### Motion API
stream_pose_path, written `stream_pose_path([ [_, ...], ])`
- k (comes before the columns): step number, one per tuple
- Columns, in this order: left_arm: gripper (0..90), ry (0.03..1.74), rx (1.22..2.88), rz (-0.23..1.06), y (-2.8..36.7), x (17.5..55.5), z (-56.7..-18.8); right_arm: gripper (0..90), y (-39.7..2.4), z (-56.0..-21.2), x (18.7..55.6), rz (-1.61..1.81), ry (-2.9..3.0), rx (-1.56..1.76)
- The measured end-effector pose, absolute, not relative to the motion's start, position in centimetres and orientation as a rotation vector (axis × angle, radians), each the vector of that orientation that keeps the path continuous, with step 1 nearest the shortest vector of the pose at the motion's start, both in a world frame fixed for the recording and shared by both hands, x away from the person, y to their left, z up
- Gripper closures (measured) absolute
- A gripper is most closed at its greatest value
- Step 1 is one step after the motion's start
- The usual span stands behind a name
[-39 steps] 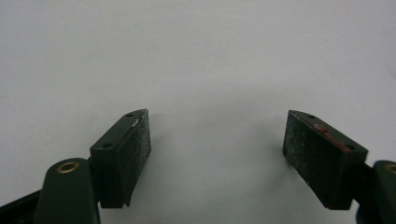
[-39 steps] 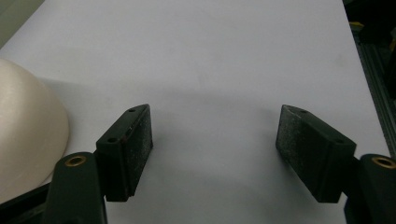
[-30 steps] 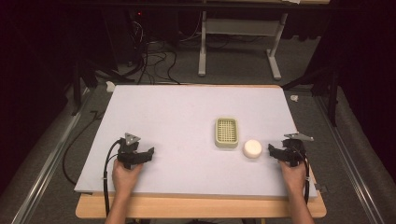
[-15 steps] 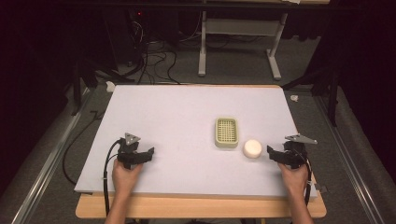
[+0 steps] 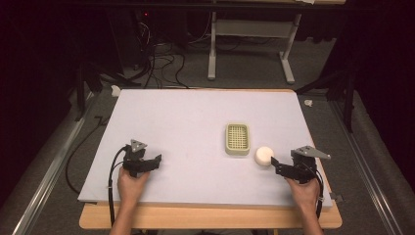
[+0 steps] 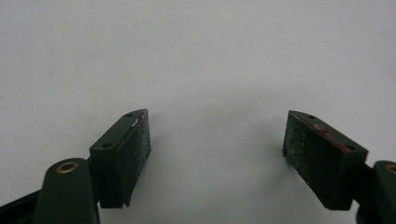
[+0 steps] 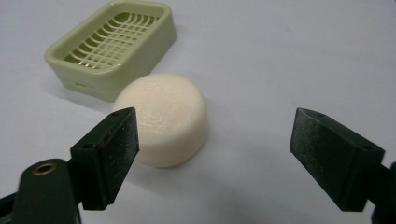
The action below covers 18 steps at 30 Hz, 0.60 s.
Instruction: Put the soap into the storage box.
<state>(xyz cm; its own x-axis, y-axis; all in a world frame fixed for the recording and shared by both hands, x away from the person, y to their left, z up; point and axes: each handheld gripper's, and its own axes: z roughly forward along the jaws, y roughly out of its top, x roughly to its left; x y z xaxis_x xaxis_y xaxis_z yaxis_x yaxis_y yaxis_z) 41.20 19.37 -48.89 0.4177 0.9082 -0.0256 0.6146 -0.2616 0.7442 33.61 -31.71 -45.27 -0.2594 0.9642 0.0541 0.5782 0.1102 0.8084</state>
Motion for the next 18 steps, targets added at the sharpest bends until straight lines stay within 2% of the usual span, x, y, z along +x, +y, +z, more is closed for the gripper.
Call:
stream_pose_path([
  [18,23.8,1.285,1.99,0.545,19.4,41.2,-48.9,12.2,-28.3,-45.9,35.5,0.947,1.997,1.456],
])
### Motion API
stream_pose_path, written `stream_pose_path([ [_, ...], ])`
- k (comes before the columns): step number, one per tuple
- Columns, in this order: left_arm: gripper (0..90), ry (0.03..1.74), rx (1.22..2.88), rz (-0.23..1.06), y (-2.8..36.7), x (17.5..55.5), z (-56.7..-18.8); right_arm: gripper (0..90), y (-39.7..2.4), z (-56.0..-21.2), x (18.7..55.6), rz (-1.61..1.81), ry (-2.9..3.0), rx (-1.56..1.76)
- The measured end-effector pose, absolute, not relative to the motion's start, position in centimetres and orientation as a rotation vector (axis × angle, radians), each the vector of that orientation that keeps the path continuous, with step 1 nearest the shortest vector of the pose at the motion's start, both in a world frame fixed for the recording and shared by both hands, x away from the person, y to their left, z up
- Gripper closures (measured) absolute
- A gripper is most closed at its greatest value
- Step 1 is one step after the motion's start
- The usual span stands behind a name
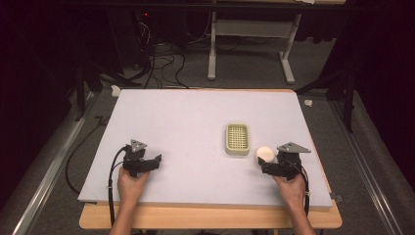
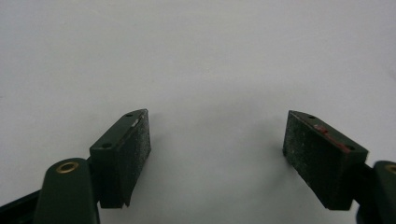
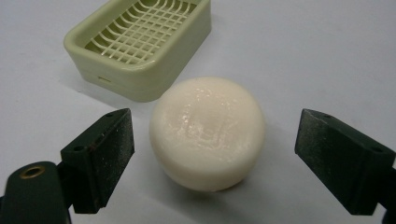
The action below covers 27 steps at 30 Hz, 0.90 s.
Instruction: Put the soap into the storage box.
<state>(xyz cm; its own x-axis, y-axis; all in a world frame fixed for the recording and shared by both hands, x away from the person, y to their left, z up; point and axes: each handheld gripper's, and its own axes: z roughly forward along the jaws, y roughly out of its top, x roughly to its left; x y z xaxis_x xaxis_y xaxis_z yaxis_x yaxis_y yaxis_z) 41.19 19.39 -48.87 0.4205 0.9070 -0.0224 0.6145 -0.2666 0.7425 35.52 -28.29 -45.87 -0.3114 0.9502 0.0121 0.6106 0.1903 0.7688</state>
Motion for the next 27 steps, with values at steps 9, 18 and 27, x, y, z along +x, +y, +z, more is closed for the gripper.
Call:
stream_pose_path([
  [9,23.7,1.285,1.99,0.545,19.4,41.2,-48.9,12.2,-27.2,-46.7,36.9,0.877,2.029,1.466],
  [18,23.6,1.285,1.99,0.545,19.4,41.2,-48.9,13.2,-26.6,-47.6,37.6,0.832,2.052,1.493],
  [27,23.6,1.285,1.99,0.545,19.4,41.2,-48.9,24.6,-26.7,-48.1,37.7,0.832,2.044,1.494],
])
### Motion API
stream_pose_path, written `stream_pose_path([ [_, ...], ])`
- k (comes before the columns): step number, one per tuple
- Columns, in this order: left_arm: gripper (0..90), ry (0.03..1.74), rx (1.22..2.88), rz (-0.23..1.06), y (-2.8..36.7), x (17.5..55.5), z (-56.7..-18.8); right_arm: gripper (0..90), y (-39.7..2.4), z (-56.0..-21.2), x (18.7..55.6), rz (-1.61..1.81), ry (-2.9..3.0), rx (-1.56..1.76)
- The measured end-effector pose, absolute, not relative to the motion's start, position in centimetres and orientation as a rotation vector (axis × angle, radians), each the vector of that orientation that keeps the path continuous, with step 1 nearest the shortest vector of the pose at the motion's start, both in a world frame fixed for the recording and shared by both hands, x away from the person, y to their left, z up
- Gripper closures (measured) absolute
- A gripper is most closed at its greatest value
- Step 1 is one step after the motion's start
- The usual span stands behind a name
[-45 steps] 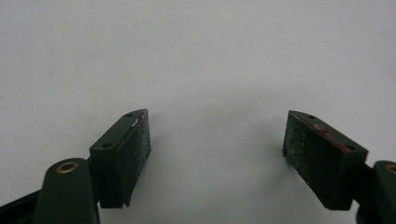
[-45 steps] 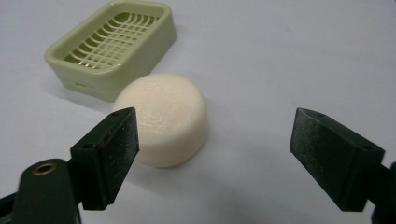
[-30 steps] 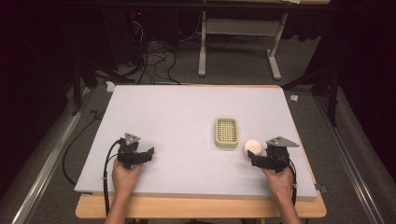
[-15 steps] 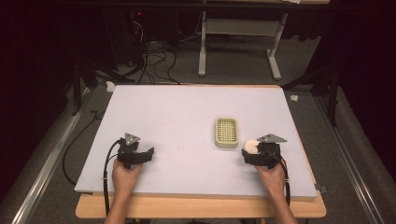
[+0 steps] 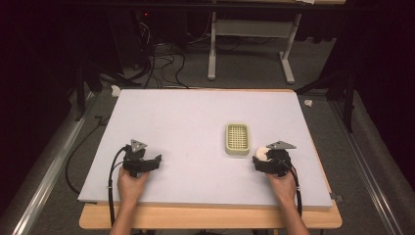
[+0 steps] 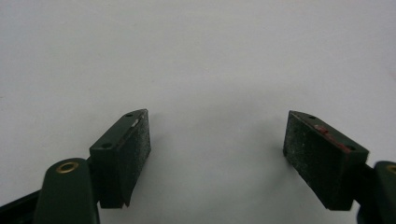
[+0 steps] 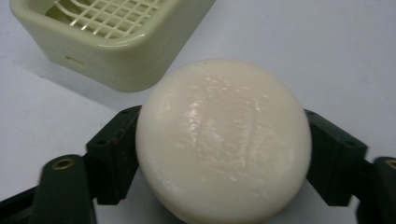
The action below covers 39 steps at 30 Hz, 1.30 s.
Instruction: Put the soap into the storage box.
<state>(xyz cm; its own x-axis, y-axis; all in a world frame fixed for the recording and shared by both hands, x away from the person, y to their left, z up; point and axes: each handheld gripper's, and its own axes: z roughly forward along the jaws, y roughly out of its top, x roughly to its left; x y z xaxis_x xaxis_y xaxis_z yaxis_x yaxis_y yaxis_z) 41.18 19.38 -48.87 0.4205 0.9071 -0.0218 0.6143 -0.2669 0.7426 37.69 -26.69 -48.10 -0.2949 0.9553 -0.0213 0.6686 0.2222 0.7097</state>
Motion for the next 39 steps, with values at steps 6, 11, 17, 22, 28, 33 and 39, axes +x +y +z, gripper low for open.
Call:
stream_pose_path([
  [6,23.5,1.284,1.991,0.546,19.4,41.2,-48.9,24.9,-26.7,-48.0,37.6,0.825,2.048,1.488],
  [11,23.5,1.284,1.991,0.547,19.4,41.2,-48.9,25.1,-26.8,-48.0,37.6,0.831,2.043,1.492],
  [17,23.4,1.284,1.991,0.547,19.4,41.2,-48.9,25.1,-26.7,-47.7,37.3,0.855,2.044,1.474],
  [22,23.4,1.285,1.989,0.549,19.3,41.2,-48.9,25.1,-26.6,-47.4,37.2,0.859,2.051,1.464],
  [28,23.3,1.284,1.992,0.549,19.3,41.2,-48.9,25.1,-26.4,-46.4,36.9,0.895,2.046,1.433],
  [33,23.2,1.285,1.993,0.549,19.3,41.1,-48.9,25.1,-26.2,-45.7,37.0,0.917,2.056,1.412],
  [39,23.3,1.285,1.99,0.554,19.3,41.1,-48.9,25.1,-25.8,-45.1,37.3,0.933,2.064,1.4],
])
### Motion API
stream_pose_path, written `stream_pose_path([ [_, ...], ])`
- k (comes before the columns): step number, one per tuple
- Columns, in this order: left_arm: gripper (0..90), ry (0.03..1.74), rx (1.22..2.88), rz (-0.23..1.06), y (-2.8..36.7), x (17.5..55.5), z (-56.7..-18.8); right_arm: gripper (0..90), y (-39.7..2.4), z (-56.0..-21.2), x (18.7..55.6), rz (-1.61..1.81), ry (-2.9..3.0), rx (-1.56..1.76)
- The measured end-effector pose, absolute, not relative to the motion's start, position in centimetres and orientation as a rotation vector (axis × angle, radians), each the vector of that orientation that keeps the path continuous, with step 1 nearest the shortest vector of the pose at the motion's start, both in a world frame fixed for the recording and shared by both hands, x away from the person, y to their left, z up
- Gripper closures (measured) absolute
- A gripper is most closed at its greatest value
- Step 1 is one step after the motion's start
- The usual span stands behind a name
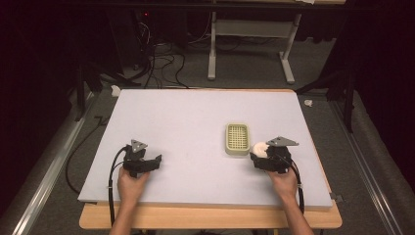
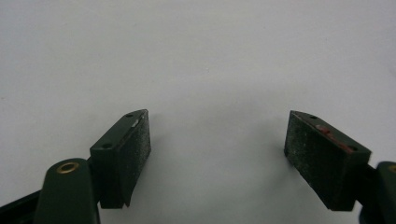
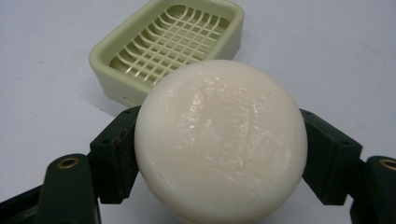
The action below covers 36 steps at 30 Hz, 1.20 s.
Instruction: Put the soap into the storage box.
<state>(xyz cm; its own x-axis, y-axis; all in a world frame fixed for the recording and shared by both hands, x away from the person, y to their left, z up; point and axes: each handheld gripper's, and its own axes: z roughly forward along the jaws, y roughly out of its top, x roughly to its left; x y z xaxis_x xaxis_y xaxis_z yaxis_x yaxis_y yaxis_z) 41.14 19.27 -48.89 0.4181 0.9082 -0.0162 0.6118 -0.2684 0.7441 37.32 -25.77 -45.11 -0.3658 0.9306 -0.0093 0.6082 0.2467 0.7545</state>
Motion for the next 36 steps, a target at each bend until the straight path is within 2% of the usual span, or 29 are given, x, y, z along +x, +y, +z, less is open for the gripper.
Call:
stream_pose_path([
  [18,23.2,1.285,1.993,0.549,19.3,41.1,-48.9,25.1,-24.0,-42.9,38.8,0.979,2.119,1.348],
  [36,23.2,1.286,1.991,0.553,19.3,41.1,-48.9,25.1,-22.0,-42.4,41.6,0.969,2.153,1.348],
])
